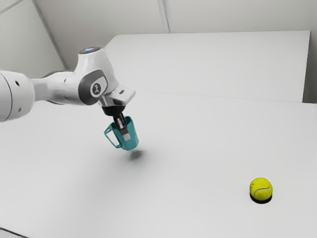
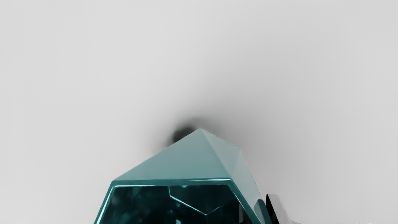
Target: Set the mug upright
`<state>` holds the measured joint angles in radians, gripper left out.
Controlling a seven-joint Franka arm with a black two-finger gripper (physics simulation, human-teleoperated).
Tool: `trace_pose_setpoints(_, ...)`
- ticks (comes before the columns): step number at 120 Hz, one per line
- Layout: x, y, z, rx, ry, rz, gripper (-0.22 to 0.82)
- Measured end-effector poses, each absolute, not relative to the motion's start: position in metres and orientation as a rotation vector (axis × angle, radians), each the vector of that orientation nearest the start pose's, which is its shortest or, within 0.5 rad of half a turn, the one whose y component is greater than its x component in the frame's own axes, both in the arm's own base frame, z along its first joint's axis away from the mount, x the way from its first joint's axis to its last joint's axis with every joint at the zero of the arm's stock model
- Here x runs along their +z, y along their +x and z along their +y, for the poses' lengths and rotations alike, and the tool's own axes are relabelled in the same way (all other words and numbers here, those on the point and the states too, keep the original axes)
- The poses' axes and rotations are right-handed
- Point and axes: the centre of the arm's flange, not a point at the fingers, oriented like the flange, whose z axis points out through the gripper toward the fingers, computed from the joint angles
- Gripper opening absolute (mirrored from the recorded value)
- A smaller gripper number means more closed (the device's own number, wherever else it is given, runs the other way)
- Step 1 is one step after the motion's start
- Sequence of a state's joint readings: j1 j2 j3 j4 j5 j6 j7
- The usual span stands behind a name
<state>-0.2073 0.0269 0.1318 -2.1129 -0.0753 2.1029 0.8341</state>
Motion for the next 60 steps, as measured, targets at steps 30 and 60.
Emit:
trace_pose_setpoints(30, 0.380, 0.523, -0.049, -0.036, -2.871, 1.256, -0.17)
trace_pose_setpoints(60, 0.361, 0.516, -0.052, -0.088, -2.890, 1.164, -0.17)
